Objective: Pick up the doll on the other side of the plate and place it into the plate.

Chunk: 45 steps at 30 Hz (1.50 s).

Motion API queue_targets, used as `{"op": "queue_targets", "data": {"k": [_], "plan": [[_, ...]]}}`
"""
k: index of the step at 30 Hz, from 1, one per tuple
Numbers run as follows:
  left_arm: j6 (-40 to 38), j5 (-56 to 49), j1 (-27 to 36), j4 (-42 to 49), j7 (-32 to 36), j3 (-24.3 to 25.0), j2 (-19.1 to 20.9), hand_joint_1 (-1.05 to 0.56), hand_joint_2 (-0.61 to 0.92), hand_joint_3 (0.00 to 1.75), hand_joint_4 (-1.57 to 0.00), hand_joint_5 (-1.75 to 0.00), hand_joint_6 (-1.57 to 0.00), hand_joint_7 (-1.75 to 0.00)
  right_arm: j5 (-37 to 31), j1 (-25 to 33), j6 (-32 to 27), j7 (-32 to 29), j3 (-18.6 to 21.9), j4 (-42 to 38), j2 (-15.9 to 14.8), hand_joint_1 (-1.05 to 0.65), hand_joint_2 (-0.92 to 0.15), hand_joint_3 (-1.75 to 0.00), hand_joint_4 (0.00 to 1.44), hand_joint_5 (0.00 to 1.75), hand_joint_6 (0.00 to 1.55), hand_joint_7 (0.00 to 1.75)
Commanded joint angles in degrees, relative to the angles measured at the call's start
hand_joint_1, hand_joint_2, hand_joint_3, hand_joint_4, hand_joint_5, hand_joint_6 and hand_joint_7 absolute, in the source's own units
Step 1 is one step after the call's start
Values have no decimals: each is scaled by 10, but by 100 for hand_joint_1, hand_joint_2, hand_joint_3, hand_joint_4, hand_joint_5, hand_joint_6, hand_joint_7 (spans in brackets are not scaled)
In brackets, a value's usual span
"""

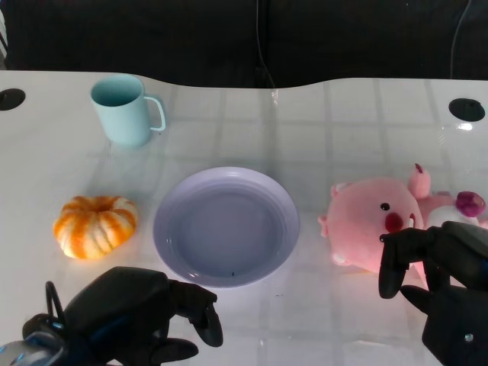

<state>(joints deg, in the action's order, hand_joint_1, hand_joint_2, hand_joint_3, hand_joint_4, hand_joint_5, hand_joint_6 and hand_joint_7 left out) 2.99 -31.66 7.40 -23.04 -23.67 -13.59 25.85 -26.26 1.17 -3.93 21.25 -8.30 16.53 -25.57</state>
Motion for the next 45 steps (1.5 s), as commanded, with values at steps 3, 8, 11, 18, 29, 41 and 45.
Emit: {"op": "queue_targets", "data": {"k": [3, 8, 11, 18, 29, 41, 45], "plan": [[7, -2, -2, 7, 7, 6, 10, -24, 92, 25, -71, -137, -84, -75, 8, -1, -2, -4, 5, -3, -1, -10, -49, -109, 81, 168, 81, 124], [11, -2, -1, 9, 9, 6, 8, -24, 92, 25, -71, -138, -84, -75, 9, 4, -2, -27, 16, 1, 12, -7, -57, -85, 80, 132, 82, 82], [7, -1, 0, 7, 5, 7, 8, -24, 92, 25, -71, -139, -84, -75, 9, 6, 9, -50, 22, -2, 20, -8, -70, -58, 79, 118, 87, 53], [1, -2, -1, 2, 0, 7, 11, -25, 92, 25, -69, -137, -83, -75, -14, 0, 42, -112, 36, -26, 18, -25, -89, -19, 55, 65, 63, 8], [2, 0, 1, 2, 2, 7, 9, -23, 92, 24, -70, -137, -83, -75, -97, -11, 13, -156, 46, -33, 2, -52, -91, -3, 13, 37, 32, 0], [-10, -6, -5, -3, -3, -1, 6, -25, 92, 25, -69, -138, -83, -75, -171, -59, -95, -90, 0, -91, -6, -64, -91, 0, 3, 36, 23, 0], [-9, -8, -6, 0, 1, -6, 3, -24, 92, 25, -69, -137, -83, -75, -180, -77, -94, -97, -16, -137, -9, -65, -90, 0, 3, 38, 25, 1]]}}
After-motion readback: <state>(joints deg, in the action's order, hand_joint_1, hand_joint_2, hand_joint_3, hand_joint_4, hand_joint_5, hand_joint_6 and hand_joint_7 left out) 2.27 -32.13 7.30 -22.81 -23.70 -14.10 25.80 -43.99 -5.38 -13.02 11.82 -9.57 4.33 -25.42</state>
